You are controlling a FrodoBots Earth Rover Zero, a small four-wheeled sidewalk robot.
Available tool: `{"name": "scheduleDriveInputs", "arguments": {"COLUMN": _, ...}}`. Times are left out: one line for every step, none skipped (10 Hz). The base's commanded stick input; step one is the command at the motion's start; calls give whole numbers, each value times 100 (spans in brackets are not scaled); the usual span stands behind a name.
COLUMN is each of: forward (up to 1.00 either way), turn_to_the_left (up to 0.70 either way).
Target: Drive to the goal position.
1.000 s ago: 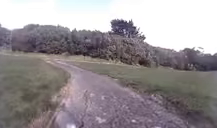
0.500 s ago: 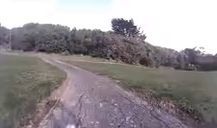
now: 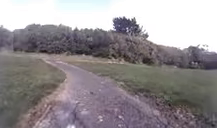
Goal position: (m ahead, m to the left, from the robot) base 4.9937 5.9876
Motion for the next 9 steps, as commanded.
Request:
{"name": "scheduleDriveInputs", "arguments": {"forward": 70, "turn_to_the_left": 15}}
{"name": "scheduleDriveInputs", "arguments": {"forward": 70, "turn_to_the_left": 0}}
{"name": "scheduleDriveInputs", "arguments": {"forward": 70, "turn_to_the_left": 0}}
{"name": "scheduleDriveInputs", "arguments": {"forward": 70, "turn_to_the_left": 0}}
{"name": "scheduleDriveInputs", "arguments": {"forward": 70, "turn_to_the_left": 0}}
{"name": "scheduleDriveInputs", "arguments": {"forward": 70, "turn_to_the_left": 0}}
{"name": "scheduleDriveInputs", "arguments": {"forward": 70, "turn_to_the_left": 0}}
{"name": "scheduleDriveInputs", "arguments": {"forward": 70, "turn_to_the_left": 2}}
{"name": "scheduleDriveInputs", "arguments": {"forward": 70, "turn_to_the_left": 21}}
